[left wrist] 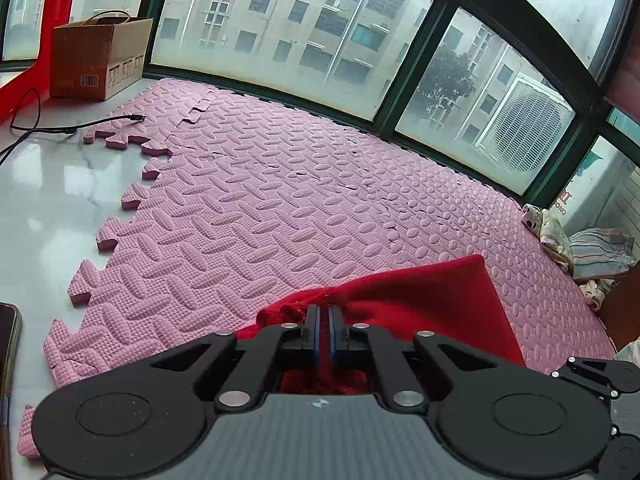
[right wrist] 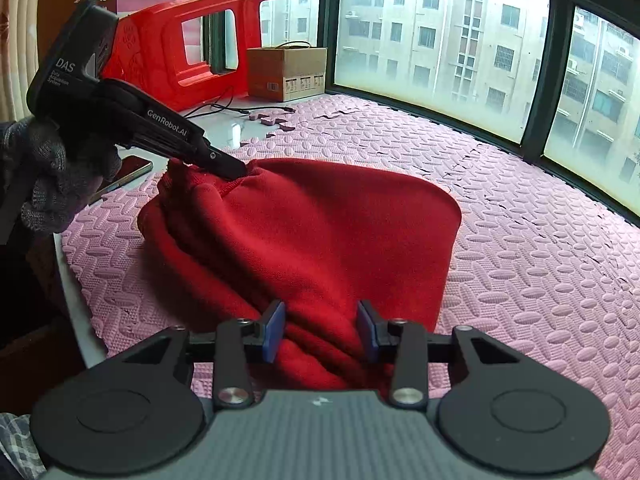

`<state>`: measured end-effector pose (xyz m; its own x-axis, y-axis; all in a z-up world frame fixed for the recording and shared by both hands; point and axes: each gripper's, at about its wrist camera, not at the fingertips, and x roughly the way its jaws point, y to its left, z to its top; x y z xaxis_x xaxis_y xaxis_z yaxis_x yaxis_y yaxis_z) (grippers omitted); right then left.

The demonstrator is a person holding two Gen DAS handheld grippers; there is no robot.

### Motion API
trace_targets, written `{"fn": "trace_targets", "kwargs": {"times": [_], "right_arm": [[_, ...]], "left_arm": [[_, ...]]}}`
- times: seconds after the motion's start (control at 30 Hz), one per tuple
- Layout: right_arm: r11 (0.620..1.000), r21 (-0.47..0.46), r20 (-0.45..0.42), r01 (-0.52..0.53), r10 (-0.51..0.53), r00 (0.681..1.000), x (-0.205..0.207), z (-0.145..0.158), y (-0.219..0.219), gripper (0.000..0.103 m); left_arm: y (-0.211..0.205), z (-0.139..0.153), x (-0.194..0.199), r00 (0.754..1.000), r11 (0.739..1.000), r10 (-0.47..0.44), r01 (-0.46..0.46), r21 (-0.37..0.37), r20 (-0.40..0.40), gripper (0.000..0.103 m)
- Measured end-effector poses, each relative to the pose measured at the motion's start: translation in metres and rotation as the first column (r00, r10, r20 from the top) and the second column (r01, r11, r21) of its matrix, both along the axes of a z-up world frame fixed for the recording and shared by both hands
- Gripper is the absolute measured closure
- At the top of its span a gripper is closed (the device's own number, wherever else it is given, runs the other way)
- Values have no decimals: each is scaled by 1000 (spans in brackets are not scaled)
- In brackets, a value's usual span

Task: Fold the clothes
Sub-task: 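Grasp and tuck the bundle edge with the left gripper while the right gripper presses it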

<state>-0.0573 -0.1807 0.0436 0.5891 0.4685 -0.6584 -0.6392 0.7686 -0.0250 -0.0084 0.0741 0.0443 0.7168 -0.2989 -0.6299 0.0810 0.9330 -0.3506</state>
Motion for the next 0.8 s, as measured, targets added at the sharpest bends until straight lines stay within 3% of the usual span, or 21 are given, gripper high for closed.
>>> {"fn": "trace_targets", "kwargs": {"times": [0.23,0.37,0.53,0.63,0.67,0.8], "right_arm": [[994,95,6,59,-59,998,44,40,-16,64],[991,92,-2,94,-94,996,83,35,-5,64],[992,62,-58,112,-109,992,111,10,15,64],[992,38,-94,122,-118,989,114,-13,25,63],[993,26,-61,115,-113,992,110,-17,27,63],[996,21,-31,90,-89,996,96,0,27,64]], "left_arm": [[-12,28,-19,997,999,-37,37,10,75,95],[-23,32,-26,993,996,-84,84,11,87,95],[-18,9,-20,998,998,-65,65,27,9,95],[-10,-2,-20,998,998,-60,60,0,-10,95],[-9,-3,-21,998,998,-62,62,-5,-7,95],[-6,4,-23,999,998,-53,53,-18,10,95]]}}
